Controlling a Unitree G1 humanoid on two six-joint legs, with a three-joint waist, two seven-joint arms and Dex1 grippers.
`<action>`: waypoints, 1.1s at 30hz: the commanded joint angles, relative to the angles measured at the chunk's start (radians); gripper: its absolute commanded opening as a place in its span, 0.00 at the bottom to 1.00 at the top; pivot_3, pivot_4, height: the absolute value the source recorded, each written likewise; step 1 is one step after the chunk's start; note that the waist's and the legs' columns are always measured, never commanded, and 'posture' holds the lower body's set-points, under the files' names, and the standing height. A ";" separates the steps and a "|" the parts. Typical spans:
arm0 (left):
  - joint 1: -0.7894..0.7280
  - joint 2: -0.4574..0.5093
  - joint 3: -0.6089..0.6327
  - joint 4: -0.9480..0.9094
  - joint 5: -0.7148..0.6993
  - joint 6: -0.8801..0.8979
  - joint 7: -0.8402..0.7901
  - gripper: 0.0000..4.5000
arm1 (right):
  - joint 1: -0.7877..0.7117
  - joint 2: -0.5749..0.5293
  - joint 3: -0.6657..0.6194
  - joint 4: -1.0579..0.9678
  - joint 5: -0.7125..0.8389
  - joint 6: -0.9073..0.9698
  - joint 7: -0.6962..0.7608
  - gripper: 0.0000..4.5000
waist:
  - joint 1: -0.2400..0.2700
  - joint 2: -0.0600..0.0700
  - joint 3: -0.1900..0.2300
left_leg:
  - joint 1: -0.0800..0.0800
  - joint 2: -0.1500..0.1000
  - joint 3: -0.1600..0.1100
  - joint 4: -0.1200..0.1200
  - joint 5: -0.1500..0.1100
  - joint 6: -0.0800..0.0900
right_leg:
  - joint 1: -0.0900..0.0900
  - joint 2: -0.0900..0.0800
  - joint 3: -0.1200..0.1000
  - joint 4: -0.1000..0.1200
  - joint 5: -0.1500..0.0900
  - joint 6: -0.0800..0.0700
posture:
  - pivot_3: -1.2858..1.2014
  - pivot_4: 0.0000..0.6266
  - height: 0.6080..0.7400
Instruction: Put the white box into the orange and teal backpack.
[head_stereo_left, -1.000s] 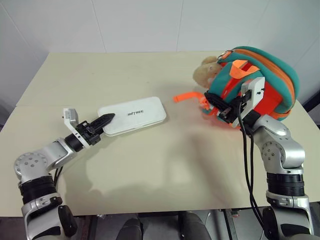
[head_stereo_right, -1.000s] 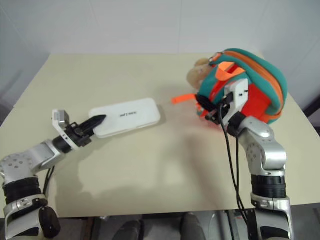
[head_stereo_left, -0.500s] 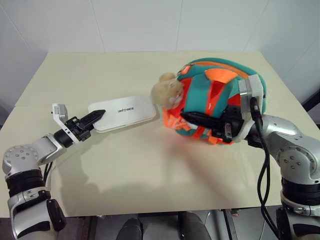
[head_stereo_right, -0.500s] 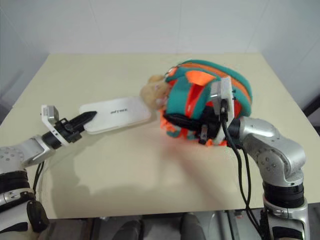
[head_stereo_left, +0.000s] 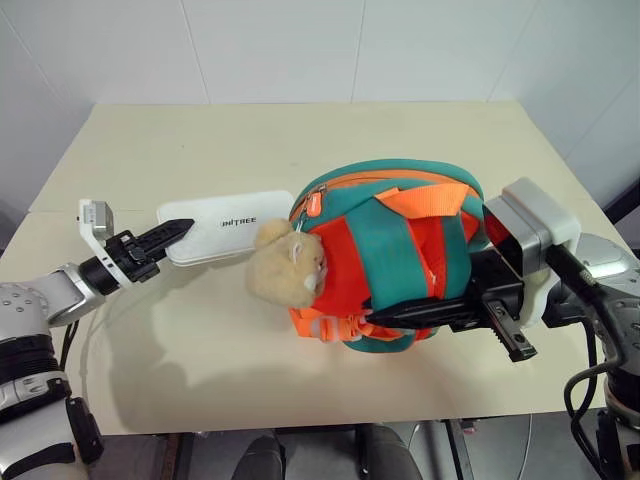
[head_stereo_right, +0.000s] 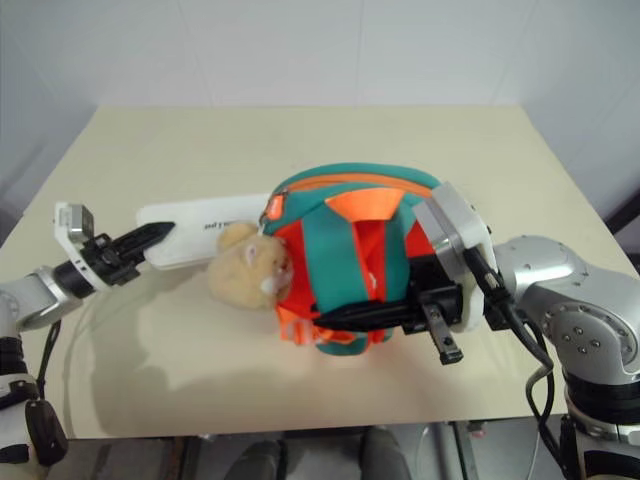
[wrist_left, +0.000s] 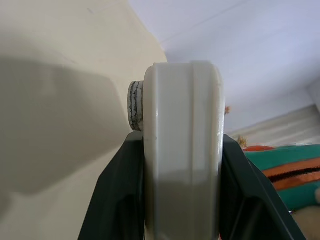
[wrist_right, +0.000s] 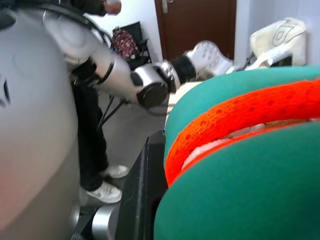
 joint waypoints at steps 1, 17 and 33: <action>0.024 0.053 0.051 -0.084 -0.012 -0.040 -0.076 0.29 | 0.014 -0.003 0.008 0.003 -0.057 -0.061 0.031 0.12 | 0.000 0.000 0.000 | 0.000 0.000 0.000 0.000 0.000 0.000 | 0.000 0.000 0.000 0.000 0.000 0.000 | 0.52 0.24 1.00; 0.150 0.142 0.215 -0.286 -0.041 -0.170 -0.244 0.29 | 0.100 0.105 0.071 0.038 -0.193 -0.164 -0.019 0.12 | 0.002 0.000 0.000 | 0.001 0.002 0.000 0.000 -0.001 -0.001 | 0.000 0.001 0.000 0.001 -0.001 -0.002 | 0.52 0.24 1.00; 0.137 0.196 0.178 -0.413 -0.079 -0.221 -0.320 0.29 | 0.098 0.136 0.090 0.110 -0.254 -0.200 0.001 0.12 | 0.001 0.000 0.000 | 0.001 0.002 0.000 0.000 -0.004 0.005 | 0.000 0.002 0.000 0.002 -0.001 -0.003 | 0.52 0.24 1.00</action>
